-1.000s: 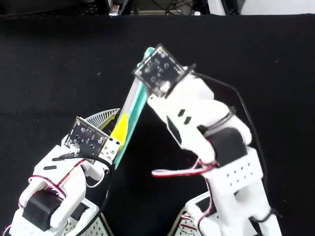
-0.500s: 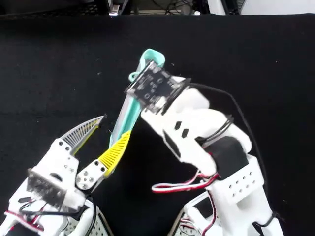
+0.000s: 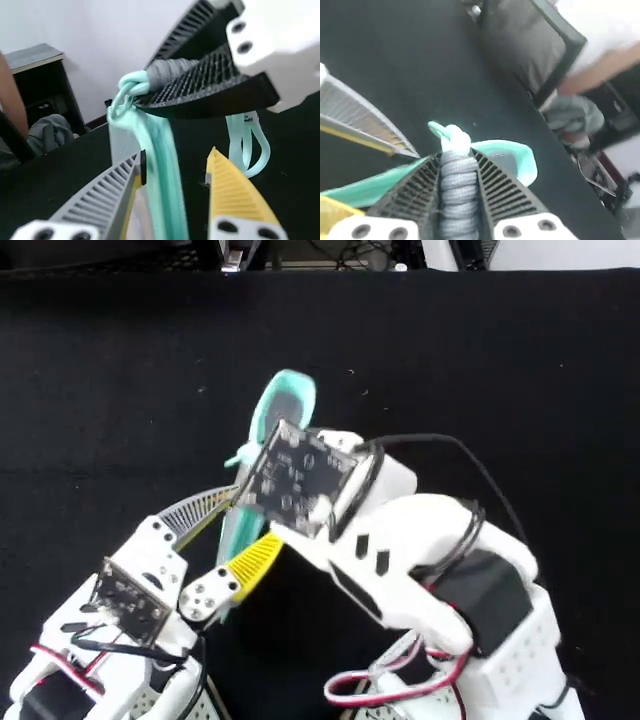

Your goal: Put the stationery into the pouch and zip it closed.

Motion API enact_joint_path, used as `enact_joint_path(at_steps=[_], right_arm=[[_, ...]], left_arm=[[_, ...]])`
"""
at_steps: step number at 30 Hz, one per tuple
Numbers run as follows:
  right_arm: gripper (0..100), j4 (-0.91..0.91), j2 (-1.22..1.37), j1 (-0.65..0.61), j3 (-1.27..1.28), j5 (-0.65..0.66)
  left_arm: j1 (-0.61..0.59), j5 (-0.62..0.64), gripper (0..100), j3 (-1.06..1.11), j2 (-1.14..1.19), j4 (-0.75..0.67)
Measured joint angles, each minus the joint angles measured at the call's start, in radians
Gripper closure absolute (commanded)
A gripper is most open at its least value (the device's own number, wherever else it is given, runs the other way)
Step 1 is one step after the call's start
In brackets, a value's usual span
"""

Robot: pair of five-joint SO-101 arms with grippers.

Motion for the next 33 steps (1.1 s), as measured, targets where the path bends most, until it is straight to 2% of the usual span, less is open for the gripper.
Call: enact_joint_path(at_steps=[9, 18, 26, 33], right_arm=[[98.6, 0.025, 0.000, -0.005, -0.025, 0.000], [98.6, 0.072, 0.000, -0.023, -0.026, 0.000], [98.6, 0.072, 0.000, -0.051, -0.026, 0.000], [98.6, 0.072, 0.000, -0.068, -0.046, 0.000]], left_arm=[[-0.008, 0.000, 78, 0.086, 0.011, -0.100], [-0.164, 0.003, 78, 0.167, 0.011, -0.213], [-0.167, 0.003, 78, 0.166, 0.011, -0.210], [-0.123, 0.003, 78, 0.028, 0.011, -0.048]])
